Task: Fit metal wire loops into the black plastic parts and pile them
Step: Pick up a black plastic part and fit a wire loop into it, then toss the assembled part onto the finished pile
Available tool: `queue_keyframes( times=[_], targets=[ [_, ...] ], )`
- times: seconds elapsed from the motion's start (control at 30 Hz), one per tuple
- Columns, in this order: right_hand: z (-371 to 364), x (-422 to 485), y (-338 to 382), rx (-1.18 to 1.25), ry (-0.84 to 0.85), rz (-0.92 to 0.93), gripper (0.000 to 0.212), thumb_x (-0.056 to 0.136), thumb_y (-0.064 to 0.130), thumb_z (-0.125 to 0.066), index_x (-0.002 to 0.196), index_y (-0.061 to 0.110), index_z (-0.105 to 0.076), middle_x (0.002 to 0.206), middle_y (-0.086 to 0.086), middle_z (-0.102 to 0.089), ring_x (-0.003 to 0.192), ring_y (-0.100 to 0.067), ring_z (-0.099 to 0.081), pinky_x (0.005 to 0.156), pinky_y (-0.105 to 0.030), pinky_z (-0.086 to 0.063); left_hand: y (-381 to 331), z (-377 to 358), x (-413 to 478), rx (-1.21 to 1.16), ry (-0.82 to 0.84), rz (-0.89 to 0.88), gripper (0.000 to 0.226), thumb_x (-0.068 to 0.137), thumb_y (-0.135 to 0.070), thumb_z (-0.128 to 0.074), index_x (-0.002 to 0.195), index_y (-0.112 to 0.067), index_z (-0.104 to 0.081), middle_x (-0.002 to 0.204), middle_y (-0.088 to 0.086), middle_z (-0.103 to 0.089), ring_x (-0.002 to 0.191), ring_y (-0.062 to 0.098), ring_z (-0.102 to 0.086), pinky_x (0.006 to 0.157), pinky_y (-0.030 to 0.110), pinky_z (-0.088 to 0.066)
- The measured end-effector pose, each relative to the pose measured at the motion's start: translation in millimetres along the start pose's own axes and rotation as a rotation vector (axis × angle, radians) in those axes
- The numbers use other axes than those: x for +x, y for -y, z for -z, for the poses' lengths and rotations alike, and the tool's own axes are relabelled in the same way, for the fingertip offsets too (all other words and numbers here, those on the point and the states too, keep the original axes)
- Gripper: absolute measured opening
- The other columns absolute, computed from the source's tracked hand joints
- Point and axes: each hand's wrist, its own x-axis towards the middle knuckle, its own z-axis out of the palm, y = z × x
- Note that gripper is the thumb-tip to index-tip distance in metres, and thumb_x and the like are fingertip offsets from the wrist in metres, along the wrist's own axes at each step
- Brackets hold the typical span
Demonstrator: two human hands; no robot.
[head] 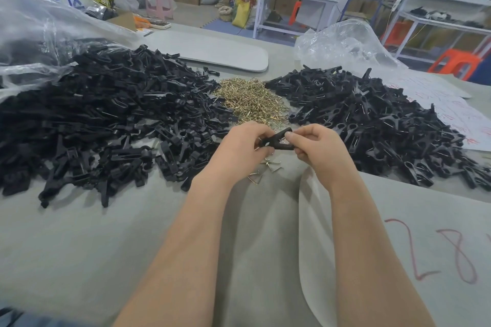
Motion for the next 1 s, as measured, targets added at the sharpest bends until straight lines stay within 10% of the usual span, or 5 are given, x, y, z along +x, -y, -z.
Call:
queue_keyframes(
  times=[0.17, 0.4, 0.63, 1.0],
  targets=[
    [2.4, -1.0, 3.0, 0.253, 0.125, -0.087, 0.006, 0.086, 0.004, -0.064, 0.081, 0.007, -0.064, 0.060, 0.004, -0.065, 0.053, -0.002, -0.055, 0.056, -0.013, -0.049, 1.9, -0.5, 0.0, 0.012, -0.015, 0.007, 0.023, 0.082, -0.010, -0.070, 0.103, -0.019, -0.068, 0.099, 0.000, -0.061, 0.094, 0.019, -0.059, 0.091, 0.038, -0.047],
    [5.1, 0.9, -1.2, 0.377, 0.215, -0.229, 0.016, 0.084, 0.026, -0.066, 0.079, 0.012, -0.060, 0.066, 0.000, -0.057, 0.051, -0.006, -0.051, 0.052, -0.016, -0.048, 1.9, 2.2, 0.7, -0.134, 0.005, -0.002, 0.019, 0.083, -0.013, -0.070, 0.098, -0.025, -0.068, 0.091, -0.015, -0.063, 0.079, -0.011, -0.056, 0.069, -0.003, -0.038],
    [-0.3, -1.1, 0.6, 0.432, 0.425, -0.372, 0.067, 0.062, 0.057, -0.064, 0.106, 0.005, -0.063, 0.089, -0.017, -0.072, 0.080, -0.026, -0.072, 0.066, -0.029, -0.059, -5.5, 3.0, -1.1, -0.214, 0.006, -0.081, 0.017, 0.081, -0.017, -0.073, 0.087, -0.031, -0.065, 0.081, -0.011, -0.063, 0.079, 0.002, -0.059, 0.078, 0.011, -0.044],
    [-8.3, -7.1, 6.5, 0.437, 0.436, -0.267, 0.042, 0.095, 0.038, -0.042, 0.085, 0.003, -0.062, 0.061, -0.010, -0.069, 0.055, -0.016, -0.069, 0.046, -0.017, -0.053, -14.6, 4.8, -3.0, -0.220, -0.002, -0.156, 0.025, 0.081, -0.021, -0.074, 0.105, -0.018, -0.067, 0.103, -0.006, -0.059, 0.094, 0.006, -0.058, 0.089, 0.025, -0.046]
  ],
)
